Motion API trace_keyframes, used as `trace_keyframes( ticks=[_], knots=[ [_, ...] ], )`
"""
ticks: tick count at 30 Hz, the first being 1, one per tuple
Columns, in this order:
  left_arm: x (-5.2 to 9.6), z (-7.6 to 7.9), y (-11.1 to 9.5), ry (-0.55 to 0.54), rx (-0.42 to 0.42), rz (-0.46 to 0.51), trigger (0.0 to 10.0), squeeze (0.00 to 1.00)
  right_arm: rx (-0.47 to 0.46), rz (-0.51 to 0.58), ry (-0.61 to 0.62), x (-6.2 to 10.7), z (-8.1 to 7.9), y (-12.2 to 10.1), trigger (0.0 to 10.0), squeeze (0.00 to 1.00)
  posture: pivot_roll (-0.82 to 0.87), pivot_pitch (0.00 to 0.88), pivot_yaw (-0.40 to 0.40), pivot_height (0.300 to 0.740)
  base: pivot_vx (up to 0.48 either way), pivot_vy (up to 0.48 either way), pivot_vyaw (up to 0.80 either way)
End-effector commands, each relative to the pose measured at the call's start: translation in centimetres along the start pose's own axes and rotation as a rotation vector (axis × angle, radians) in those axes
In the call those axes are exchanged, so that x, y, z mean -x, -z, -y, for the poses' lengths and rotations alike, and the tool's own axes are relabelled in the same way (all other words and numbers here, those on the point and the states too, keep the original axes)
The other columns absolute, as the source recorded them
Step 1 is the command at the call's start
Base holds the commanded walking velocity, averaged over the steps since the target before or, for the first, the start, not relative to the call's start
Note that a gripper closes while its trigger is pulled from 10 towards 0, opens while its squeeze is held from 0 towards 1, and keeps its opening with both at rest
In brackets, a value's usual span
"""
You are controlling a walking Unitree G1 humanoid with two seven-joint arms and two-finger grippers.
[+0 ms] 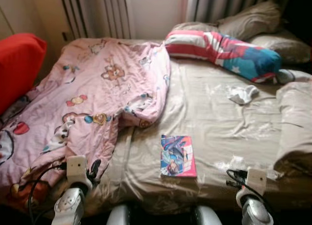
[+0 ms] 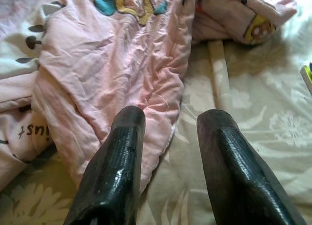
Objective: Clean up the room
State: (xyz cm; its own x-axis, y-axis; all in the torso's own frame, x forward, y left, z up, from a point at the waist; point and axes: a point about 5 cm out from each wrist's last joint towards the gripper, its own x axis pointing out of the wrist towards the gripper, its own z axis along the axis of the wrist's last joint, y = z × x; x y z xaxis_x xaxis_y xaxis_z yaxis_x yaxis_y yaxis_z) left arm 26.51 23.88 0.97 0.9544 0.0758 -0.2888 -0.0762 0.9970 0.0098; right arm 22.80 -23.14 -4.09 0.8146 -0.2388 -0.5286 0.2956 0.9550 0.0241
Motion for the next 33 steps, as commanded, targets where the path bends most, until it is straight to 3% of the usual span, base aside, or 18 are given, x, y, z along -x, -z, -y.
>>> trace_keyframes(
  ticks=[1,7,13,23,33],
  knots=[
    [0.0,-0.5,0.4,-0.009,-0.01,-0.031,10.0,0.0,-0.013,-0.051,0.017,0.2,0.1,0.9,10.0,0.0,-0.01,0.0,0.032,0.665,0.0,0.0,0.0],
    [0.7,-0.8,3.0,-0.019,-0.025,-0.181,10.0,0.0,-0.005,-0.117,0.016,0.5,0.0,1.9,10.0,0.0,-0.02,0.0,0.031,0.71,0.0,0.0,0.0],
    [1.1,-0.8,4.0,-0.036,-0.009,-0.247,10.0,0.0,0.0,-0.17,0.03,0.8,0.4,2.8,10.0,0.0,0.0,0.0,0.018,0.739,0.0,0.0,0.0],
    [3.4,-0.9,7.8,-0.064,-0.015,-0.476,10.0,0.0,0.001,-0.362,0.035,2.7,0.1,6.8,10.0,0.0,0.0,0.0,0.029,0.74,0.0,0.0,0.0],
    [3.9,-0.6,8.5,-0.061,0.005,-0.508,10.0,0.0,0.024,-0.381,0.0,3.1,-0.4,7.5,10.0,0.0,-0.01,0.0,0.033,0.74,0.0,0.0,0.0]
  ],
)
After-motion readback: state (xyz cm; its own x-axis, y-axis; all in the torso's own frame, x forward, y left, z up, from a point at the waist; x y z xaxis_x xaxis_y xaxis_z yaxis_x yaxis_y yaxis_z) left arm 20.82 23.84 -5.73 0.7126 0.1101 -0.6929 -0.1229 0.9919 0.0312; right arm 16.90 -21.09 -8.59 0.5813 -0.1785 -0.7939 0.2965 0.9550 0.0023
